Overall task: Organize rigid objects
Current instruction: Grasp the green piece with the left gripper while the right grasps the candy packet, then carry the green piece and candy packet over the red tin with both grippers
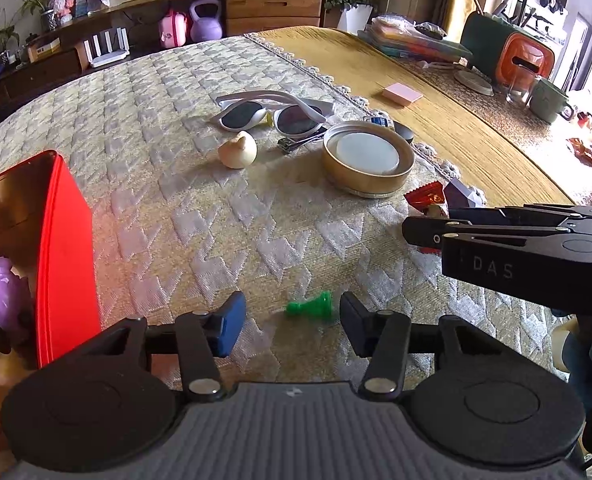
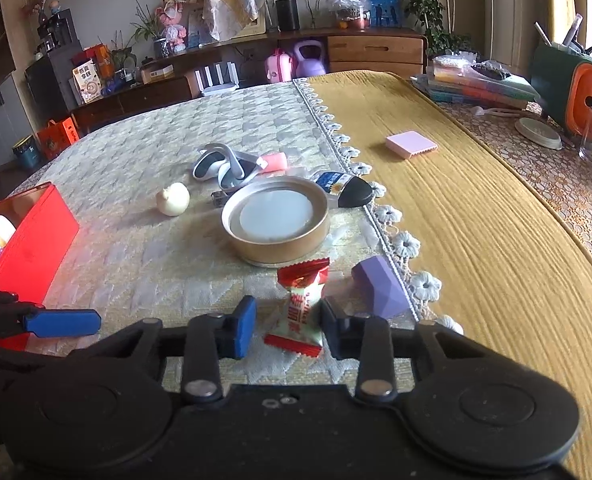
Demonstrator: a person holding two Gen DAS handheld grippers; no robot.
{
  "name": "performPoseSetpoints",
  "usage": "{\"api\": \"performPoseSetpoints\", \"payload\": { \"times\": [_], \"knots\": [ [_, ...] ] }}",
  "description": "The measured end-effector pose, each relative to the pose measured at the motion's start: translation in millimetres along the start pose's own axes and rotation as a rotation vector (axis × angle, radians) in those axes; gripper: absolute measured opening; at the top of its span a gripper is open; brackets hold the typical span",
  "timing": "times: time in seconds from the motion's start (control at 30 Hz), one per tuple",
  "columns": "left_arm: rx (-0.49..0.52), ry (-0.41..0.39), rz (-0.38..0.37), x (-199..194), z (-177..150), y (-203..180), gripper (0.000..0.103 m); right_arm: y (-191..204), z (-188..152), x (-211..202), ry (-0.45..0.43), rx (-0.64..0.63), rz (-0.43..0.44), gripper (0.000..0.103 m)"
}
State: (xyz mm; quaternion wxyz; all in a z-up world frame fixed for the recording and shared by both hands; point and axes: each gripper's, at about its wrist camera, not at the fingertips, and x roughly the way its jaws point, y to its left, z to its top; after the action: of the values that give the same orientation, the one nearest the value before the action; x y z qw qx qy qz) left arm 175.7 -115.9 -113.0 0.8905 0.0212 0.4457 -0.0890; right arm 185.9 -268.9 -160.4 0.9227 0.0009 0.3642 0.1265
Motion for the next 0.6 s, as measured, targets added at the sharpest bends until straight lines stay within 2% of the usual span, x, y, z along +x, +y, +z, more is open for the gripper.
{"api": "performPoseSetpoints", "payload": {
  "times": [0.03,0.1,0.2,0.6],
  "knots": [
    [0.007,-0.001,0.006,0,0,-1,0.046,0,0,0,-0.002,-0.004,-0.004,0.031],
    [0.017,-0.005,0.006,0,0,-1,0.034,1,-1,0,-0.005,-0.004,-0.007,0.030],
    [0.014,-0.002,-0.013,-1,0,0,0.024,1,-1,0,-0.009,-0.001,-0.013,0.025],
    [-0.005,0.004,-0.030,-9,-2,8,0.024,10,-4,-18,-0.035,-0.009,0.019,0.021]
  ]
}}
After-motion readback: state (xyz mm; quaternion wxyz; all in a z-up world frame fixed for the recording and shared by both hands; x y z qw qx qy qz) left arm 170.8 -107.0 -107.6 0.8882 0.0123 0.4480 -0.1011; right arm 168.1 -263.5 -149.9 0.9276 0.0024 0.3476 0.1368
